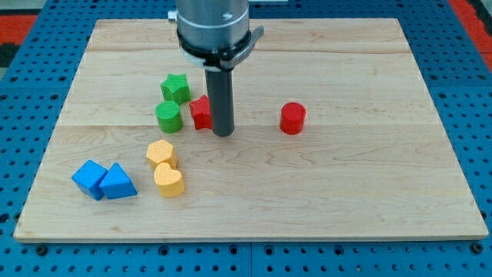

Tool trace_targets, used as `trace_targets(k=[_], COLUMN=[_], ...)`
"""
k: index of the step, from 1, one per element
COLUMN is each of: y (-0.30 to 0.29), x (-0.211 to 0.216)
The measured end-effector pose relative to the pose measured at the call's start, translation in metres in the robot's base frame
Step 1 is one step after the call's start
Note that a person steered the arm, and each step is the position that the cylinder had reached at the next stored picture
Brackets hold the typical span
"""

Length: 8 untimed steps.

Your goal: Push the red star to the bottom center of the board

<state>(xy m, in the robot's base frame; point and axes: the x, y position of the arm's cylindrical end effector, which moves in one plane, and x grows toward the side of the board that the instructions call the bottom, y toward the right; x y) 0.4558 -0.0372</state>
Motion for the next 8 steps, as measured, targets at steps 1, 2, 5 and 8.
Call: trace_targets(k=[1,2,5,8], y=[0.02,-0.013,-0.03,0.033], x=[-0.06,-0.085,0.016,-0.002])
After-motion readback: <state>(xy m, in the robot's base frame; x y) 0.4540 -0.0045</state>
